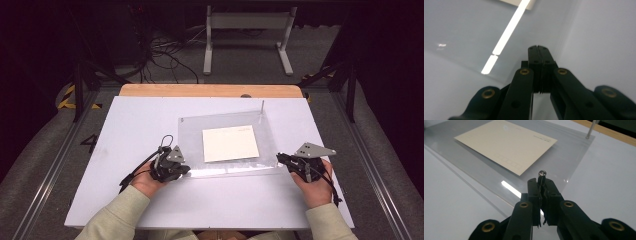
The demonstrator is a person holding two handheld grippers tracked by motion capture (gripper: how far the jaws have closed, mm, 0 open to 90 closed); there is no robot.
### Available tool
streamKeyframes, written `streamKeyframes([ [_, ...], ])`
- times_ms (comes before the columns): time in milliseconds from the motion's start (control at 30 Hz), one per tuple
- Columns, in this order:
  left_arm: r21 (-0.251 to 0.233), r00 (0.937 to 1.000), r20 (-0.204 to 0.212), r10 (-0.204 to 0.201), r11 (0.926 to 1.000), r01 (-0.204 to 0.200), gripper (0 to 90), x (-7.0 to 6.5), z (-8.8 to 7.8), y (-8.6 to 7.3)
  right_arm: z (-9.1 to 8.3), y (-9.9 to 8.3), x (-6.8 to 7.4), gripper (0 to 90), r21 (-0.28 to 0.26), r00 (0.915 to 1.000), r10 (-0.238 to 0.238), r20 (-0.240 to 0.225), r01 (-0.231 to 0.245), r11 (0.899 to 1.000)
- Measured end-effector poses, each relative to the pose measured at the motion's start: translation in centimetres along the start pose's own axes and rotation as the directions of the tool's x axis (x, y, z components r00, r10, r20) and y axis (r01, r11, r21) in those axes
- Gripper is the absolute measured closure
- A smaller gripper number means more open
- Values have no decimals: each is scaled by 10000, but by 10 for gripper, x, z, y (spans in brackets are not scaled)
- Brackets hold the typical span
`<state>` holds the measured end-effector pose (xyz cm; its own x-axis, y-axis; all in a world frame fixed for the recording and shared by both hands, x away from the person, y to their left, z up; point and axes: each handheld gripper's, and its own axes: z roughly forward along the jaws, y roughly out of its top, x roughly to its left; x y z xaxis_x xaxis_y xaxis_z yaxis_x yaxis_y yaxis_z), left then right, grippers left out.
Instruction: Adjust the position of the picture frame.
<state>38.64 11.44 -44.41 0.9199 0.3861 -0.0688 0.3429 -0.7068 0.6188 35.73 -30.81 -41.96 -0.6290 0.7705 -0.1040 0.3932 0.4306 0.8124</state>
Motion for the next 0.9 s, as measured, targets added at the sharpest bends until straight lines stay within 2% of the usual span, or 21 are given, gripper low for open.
streamKeyframes([
  [67,420,9965,-649,519,9979,-493,898,-9,1,5,14,-4,-6,844,413,9998,179,74,-182,9990],
  [100,501,9950,-756,659,9968,-622,898,-11,2,6,17,-7,-8,847,221,9994,349,-79,-347,9992],
  [167,393,9950,-821,577,9977,-546,897,-11,2,5,17,-9,-13,847,59,9979,584,-293,-583,9983],
  [200,389,9940,-923,588,9977,-554,895,-9,1,4,17,-9,-11,845,62,9986,481,-220,-480,9988],
  [267,227,9944,-1022,270,9994,-248,847,-5,-1,1,17,-9,-10,842,57,9990,432,-134,-431,9991],
  [333,-96,9958,-893,-183,9998,175,732,1,-3,-2,17,-10,-10,836,20,9987,484,-145,-484,9988],
  [400,-440,9937,-882,-685,9969,648,600,7,-7,-5,17,-12,-10,822,4,9983,552,-160,-552,9985],
  [500,-946,9912,-574,-1191,9890,1133,554,14,-12,-11,19,-14,-9,804,99,9983,566,-159,-565,9984],
  [533,-960,9901,-522,-1307,9875,1253,548,16,-13,-13,20,-15,-9,799,106,9982,565,-177,-563,9984],
  [633,-893,9894,-511,-1358,9874,1309,580,16,-13,-15,21,-15,-8,791,121,9982,566,-175,-564,9983],
  [733,-599,9937,-357,-1062,9928,1040,637,12,-9,-16,20,-15,-8,785,100,9982,576,-164,-574,9983],
  [800,-568,9954,-413,-869,9948,845,705,9,-8,-16,20,-15,-8,781,97,9981,586,-177,-585,9982],
  [900,-449,9941,-526,-947,9947,924,819,8,-9,-15,20,-15,-8,782,46,9981,589,-176,-588,9983],
])
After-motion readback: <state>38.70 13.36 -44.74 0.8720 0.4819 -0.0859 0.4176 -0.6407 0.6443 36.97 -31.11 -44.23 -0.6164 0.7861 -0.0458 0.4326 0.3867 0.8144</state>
